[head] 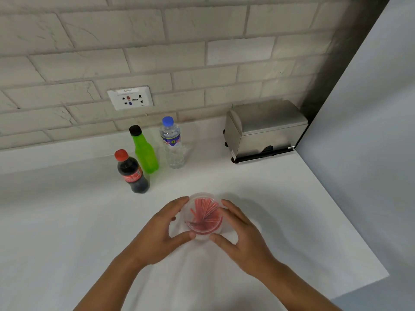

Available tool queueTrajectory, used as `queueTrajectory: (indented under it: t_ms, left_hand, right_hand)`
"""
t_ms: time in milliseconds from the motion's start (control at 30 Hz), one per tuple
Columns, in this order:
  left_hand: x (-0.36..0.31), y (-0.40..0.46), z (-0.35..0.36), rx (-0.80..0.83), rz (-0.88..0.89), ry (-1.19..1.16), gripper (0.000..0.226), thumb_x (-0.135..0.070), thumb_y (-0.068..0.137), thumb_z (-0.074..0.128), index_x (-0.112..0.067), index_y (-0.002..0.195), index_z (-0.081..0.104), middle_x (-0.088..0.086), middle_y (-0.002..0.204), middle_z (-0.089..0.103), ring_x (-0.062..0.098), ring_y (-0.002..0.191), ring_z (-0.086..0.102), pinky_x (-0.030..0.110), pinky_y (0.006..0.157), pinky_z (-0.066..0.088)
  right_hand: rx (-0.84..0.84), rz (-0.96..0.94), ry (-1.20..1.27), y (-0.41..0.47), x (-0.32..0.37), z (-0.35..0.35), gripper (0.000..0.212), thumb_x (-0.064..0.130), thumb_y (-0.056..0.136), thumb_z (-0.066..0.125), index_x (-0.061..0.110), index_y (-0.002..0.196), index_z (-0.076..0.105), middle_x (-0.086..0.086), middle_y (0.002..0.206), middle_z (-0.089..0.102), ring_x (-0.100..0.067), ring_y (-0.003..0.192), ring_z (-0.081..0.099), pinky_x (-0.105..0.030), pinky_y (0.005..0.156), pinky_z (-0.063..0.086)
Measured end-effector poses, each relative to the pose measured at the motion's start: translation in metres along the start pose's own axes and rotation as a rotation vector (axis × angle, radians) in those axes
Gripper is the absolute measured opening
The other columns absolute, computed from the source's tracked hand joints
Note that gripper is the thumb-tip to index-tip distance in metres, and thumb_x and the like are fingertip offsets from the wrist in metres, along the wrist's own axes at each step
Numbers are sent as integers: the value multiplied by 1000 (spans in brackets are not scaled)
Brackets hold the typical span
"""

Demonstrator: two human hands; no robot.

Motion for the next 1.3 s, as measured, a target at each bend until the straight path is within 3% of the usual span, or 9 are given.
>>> queueTrajectory:
  t_ms: [133, 233, 333, 533, 633, 733, 833, 967, 1300]
  left_hand:
    - [-1, 14, 3, -11, 5, -18, 82, -79, 84, 63, -60, 154, 26, -47, 152, 34, -11, 137, 46, 16, 103, 47]
    - [-3, 30, 5, -6, -8, -33, 78, -80, 85, 59, -65, 152, 21, -43, 157, 31, -13, 137, 43, 10, 101, 43]
    - [-1, 54, 8, 3, -14, 10, 83, -61, 93, 64, -41, 163, 25, -16, 168, 31, 5, 142, 44, 21, 104, 47]
    - [-5, 113, 2, -40, -21, -1, 70, -20, 100, 71, -16, 160, 35, 5, 155, 45, 30, 126, 60, 49, 95, 59]
    - [-5, 142, -4, -110, -35, -21, 60, -11, 100, 71, -5, 154, 44, 16, 146, 53, 37, 125, 61, 53, 100, 57]
    - [-3, 164, -9, -148, -97, -11, 65, -12, 102, 68, 0, 157, 37, 23, 156, 47, 39, 131, 59, 44, 109, 51]
    - [-1, 183, -12, -153, -131, 4, 65, -11, 103, 65, 2, 159, 33, 23, 160, 43, 39, 135, 57, 32, 106, 47]
    - [-3, 204, -16, -132, -206, 0, 65, -12, 106, 59, -3, 162, 28, 20, 167, 34, 39, 143, 50, 43, 119, 40]
    - [-4, 228, -20, -103, -315, 67, 67, -13, 110, 50, -4, 166, 14, 15, 175, 18, 32, 157, 30, 39, 128, 22]
  right_hand:
    - [-21, 10, -3, 11, -3, -4, 70, 59, 96, 61, 27, 157, 44, 25, 165, 27, 18, 147, 22, -1, 114, 22]
    - [-43, 26, -20, 24, -10, -11, 68, 48, 98, 68, 22, 156, 45, 11, 168, 34, 2, 153, 30, -3, 115, 22]
    - [-55, 30, -5, 45, -15, -19, 68, 41, 100, 68, 18, 159, 41, 5, 169, 34, -6, 154, 31, -5, 118, 22]
    - [-86, 29, 68, 98, -28, -36, 64, 26, 103, 66, 17, 160, 38, 1, 167, 38, -17, 152, 39, -45, 119, 41]
    - [-127, 14, 122, 124, -31, -46, 58, 16, 102, 66, 19, 156, 45, 2, 159, 50, -19, 144, 50, -48, 113, 46]
    - [-163, 4, 127, 147, -30, -55, 54, 12, 101, 65, 20, 152, 51, 2, 151, 59, -20, 136, 57, -47, 109, 50]
    - [-179, 7, 105, 167, -30, -61, 52, 7, 98, 65, 16, 148, 55, -3, 143, 65, -25, 128, 63, -47, 106, 52]
    - [-164, 1, 67, 186, -28, -64, 50, 6, 99, 63, 16, 147, 55, -5, 139, 66, -27, 118, 68, -42, 102, 56]
    - [-118, 31, 5, 207, -29, -62, 47, 14, 104, 61, 10, 149, 48, -13, 139, 63, -34, 118, 67, -50, 101, 54]
Point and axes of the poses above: each hand's wrist, its own y-axis towards the middle knuckle, its own z-axis out of the palm, x = y × z, the point moved 6 cm from there along y, towards the middle knuckle
